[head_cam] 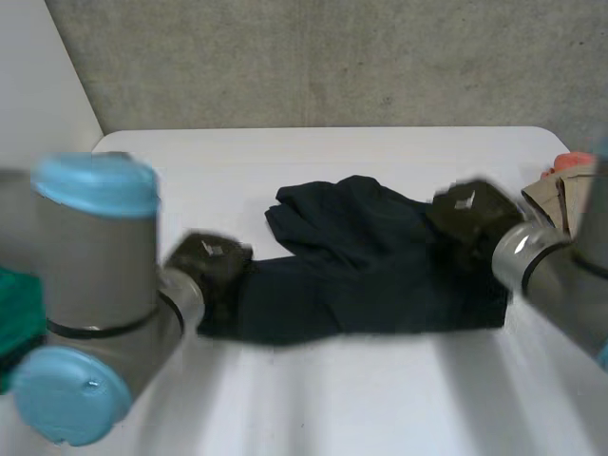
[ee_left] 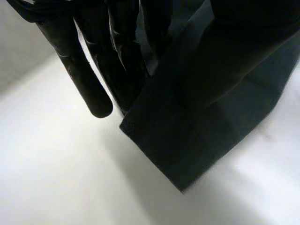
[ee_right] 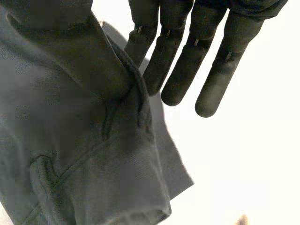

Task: Fold the laundry.

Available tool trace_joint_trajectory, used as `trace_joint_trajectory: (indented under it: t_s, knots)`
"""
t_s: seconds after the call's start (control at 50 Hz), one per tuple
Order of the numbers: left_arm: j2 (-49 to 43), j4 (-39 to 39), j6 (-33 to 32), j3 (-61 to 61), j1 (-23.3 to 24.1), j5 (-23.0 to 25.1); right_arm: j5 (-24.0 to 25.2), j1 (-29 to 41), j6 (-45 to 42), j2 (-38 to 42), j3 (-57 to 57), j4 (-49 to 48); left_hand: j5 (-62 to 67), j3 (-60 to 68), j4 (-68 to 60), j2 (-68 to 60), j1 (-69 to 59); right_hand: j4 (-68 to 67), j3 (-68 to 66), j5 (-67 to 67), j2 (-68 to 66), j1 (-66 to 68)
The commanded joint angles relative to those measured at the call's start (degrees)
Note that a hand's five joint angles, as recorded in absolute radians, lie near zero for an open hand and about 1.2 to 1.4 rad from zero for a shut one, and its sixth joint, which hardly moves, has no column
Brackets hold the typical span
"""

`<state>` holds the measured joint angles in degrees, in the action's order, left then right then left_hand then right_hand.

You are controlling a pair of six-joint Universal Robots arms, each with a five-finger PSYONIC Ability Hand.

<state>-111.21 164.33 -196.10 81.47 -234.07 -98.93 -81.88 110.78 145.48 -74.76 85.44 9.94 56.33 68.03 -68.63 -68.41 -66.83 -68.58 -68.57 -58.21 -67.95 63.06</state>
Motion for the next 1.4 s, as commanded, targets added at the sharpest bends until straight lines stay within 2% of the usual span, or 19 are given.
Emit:
trace_joint_trajectory:
  t_s: [0.02, 0.08, 0.22, 0.36, 0.46, 0.52, 0.6, 0.62, 0.68, 0.7, 0.76, 0.78, 0.84, 0.92, 0.98, 1.04, 1.18, 1.28, 1.4]
  knots:
    - [19.17, -4.19, -5.77, -7.72, -1.03, -1.88, 0.49, -1.35, -0.2, -11.19, -13.0, 4.47, 13.67, 11.97, -11.37, -11.59, -13.17, -11.42, -11.43, -11.79, -12.05, 16.94]
    - [23.82, -5.15, -8.67, -12.81, -1.21, -1.35, 0.4, -1.53, 0.33, -12.34, -20.37, 7.62, 13.67, 11.97, -11.37, -11.59, -13.17, -11.42, -11.43, -11.79, -12.05, 16.94]
    - [25.52, -9.64, -9.47, -19.77, -1.03, -1.7, 1.19, -1.0, 1.38, -11.29, -30.06, 12.3, 13.67, 11.97, -11.37, -11.59, -13.17, -11.42, -11.43, -11.79, -12.05, 16.94]
    - [19.02, -10.61, -9.21, -17.41, -1.91, -1.27, 0.4, 1.2, 1.73, -4.53, -30.07, 11.78, 13.67, 11.97, -11.37, -11.59, -13.17, -11.42, -11.43, -11.79, -12.05, 16.94]
    - [10.94, -7.02, -9.47, -17.22, -4.2, -0.39, -0.21, 2.51, 2.0, 2.5, -27.79, 8.09, 13.67, 11.97, -11.37, -11.59, -13.17, -11.42, -11.43, -11.79, -12.05, 16.94]
    - [4.61, -2.19, -10.0, -19.59, -5.34, 0.93, -1.79, 3.57, 2.52, 8.21, -27.87, 1.95, 13.67, 11.97, -11.37, -11.59, -13.17, -11.42, -11.43, -11.79, -12.05, 16.94]
    - [-1.63, 8.44, -11.75, -26.0, -7.01, 3.21, -6.44, 5.41, 3.4, 14.19, -31.12, -10.26, 13.67, 11.97, -11.37, -11.59, -13.17, -11.42, -11.43, -11.79, -12.05, 16.94]
    - [-3.21, 13.33, -12.11, -29.23, -7.71, 3.04, -8.37, 6.02, 4.01, 15.68, -32.69, -16.38, 13.67, 11.97, -11.37, -11.59, -13.17, -11.42, -11.43, -11.79, -12.05, 16.94]
    - [-3.49, 20.65, -11.67, -32.77, -8.59, 3.13, -10.49, 6.38, 5.07, 16.48, -34.55, -27.3, 13.67, 11.97, -11.37, -11.59, -13.17, -11.42, -11.43, -11.79, -12.05, 16.94]
    - [-2.97, 26.6, -11.15, -34.17, -9.12, 3.39, -10.84, 6.56, 6.21, 16.4, -35.07, -34.91, 13.67, 11.97, -11.37, -11.59, -13.17, -11.42, -11.43, -11.79, -12.05, 16.94]
    - [-0.86, 36.38, -9.65, -34.28, -10.08, 4.01, -10.76, 6.73, 7.88, 15.35, -34.99, -45.5, 13.67, 11.97, -11.37, -11.59, -13.17, -11.42, -11.43, -11.79, -12.05, 16.94]
    - [0.63, 42.15, -8.08, -33.32, -10.26, 4.79, -10.67, 6.91, 8.84, 14.73, -34.91, -51.45, 13.67, 11.97, -11.37, -11.59, -13.17, -11.42, -11.43, -11.79, -12.05, 16.94]
    - [2.48, 46.07, -6.49, -31.73, -10.53, 5.94, -10.06, 7.17, 9.82, 14.2, -35.34, -55.37, 13.67, 11.97, -11.37, -11.59, -13.17, -11.42, -11.43, -11.79, -12.05, 16.94]
    - [4.42, 43.8, -5.25, -28.48, -11.23, 7.96, -7.16, 7.35, 11.66, 14.64, -37.19, -53.1, 13.67, 11.97, -11.37, -11.59, -13.17, -11.42, -11.43, -11.79, -12.05, 16.94]
    - [6.09, 38.44, -5.08, -23.13, -11.93, 8.05, -4.27, 6.74, 13.5, 16.3, -37.19, -46.97, 13.67, 11.97, -11.37, -11.59, -13.17, -11.42, -11.43, -11.79, -12.05, 16.94]
    - [7.49, 34.58, -5.08, -16.47, -12.46, 7.7, -3.73, 6.21, 13.86, 17.27, -35.97, -44.31, 13.67, 11.97, -11.37, -11.59, -13.17, -11.42, -11.43, -11.79, -12.05, 16.94]
    - [8.73, 33.07, -5.52, 0.77, -10.62, 9.1, -0.57, 3.92, 13.95, 20.44, -25.69, -37.36, 13.67, 11.97, -11.37, -11.59, -13.17, -11.42, -11.43, -11.79, -12.05, 16.94]
    - [8.02, 31.93, -9.54, 13.33, -7.55, 9.19, 6.71, 3.13, 12.21, 21.41, -15.16, -34.12, 13.67, 11.97, -11.37, -11.59, -13.17, -11.42, -11.43, -11.79, -12.05, 16.94]
    - [9.16, 27.19, -13.25, 20.3, -5.61, 8.32, 7.96, 3.83, 6.23, 19.57, -8.11, -24.11, 13.67, 11.97, -11.37, -11.59, -13.17, -11.42, -11.43, -11.79, -12.05, 16.94]
